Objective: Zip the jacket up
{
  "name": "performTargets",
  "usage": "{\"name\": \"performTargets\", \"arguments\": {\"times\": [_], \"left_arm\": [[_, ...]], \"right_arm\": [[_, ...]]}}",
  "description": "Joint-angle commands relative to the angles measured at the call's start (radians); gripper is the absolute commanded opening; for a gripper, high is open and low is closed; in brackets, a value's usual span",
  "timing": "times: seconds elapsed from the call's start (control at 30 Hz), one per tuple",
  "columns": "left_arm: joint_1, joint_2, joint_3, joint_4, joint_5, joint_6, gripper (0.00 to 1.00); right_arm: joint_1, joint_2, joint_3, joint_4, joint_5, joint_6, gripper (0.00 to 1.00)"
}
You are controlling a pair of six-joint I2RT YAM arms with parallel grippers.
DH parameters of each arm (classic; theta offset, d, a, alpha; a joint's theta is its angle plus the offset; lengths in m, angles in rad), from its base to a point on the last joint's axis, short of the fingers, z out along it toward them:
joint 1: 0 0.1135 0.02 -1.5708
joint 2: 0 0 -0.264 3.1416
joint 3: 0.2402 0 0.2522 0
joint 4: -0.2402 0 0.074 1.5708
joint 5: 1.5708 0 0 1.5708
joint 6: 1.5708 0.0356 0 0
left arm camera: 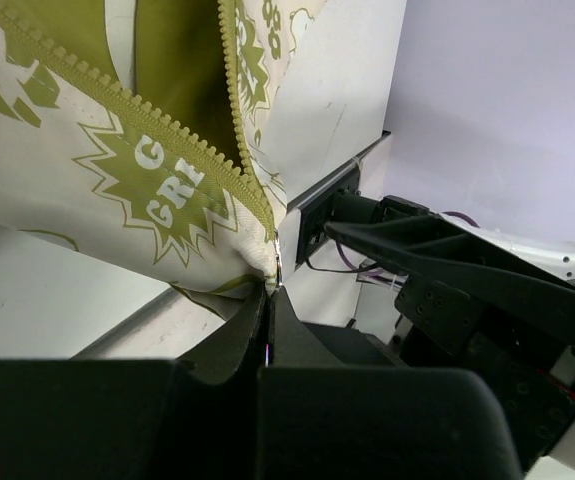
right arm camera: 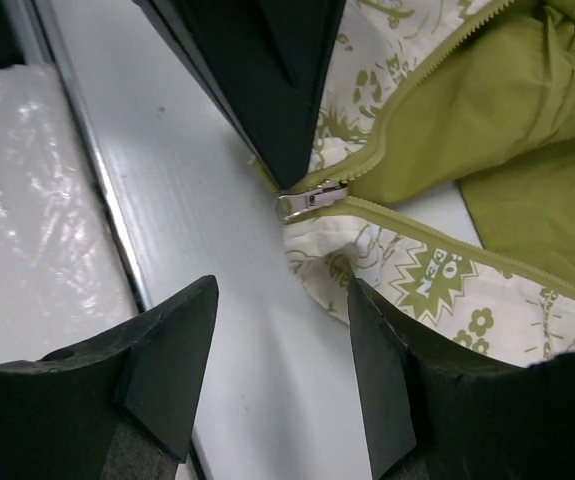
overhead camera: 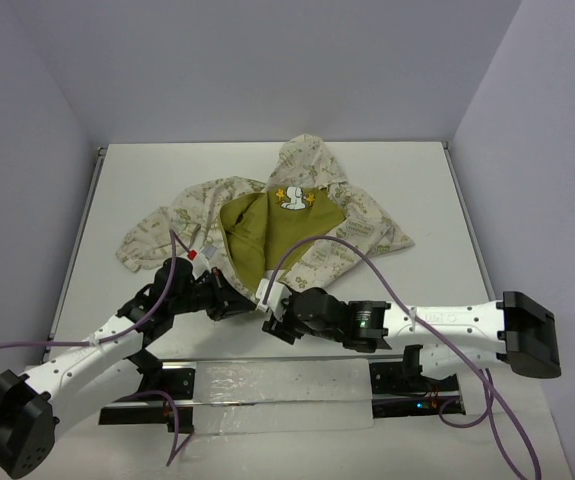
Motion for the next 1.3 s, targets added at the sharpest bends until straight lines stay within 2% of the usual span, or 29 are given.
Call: {"name": "performTargets", "arguments": {"times": [0.0,0.47,0.6,0.77,0.93,1.1,1.27], "left_arm": [[-0.002,-0.012,0.021,-0.012,0.009,-0.002,0.0],[-0.002,-0.023,0.043,-0.039,0.003,0.032,0.0],[-0.003,-0.033,0.044,-0.047,0.0,0.036,0.0],[-0.004,-0.038,0.044,-0.05,-0.004,0.042,0.0],[-0.004,-0.034,0.042,-0.046,-0.007,0.048,0.0],[-0.004,-0.032,0.044,-0.052,-0.01,0.057,0.0],[-0.002,-0.038,0.039,-0.055,-0.013,0.058,0.0]], "right_arm": [[0.003,0.052,0.089,0.068,0.073,-0.05,0.62],[0.004,0.199,0.171,0.081,0.068,-0.084,0.59],[0.003,0.215,0.178,0.086,0.065,-0.083,0.55],[0.004,0.217,0.175,0.092,0.075,-0.074,0.37],[0.004,0.203,0.168,0.087,0.078,-0.068,0.31],[0.003,0.189,0.162,0.093,0.077,-0.064,0.17],[0.003,0.182,0.161,0.094,0.08,-0.061,0.1]]}}
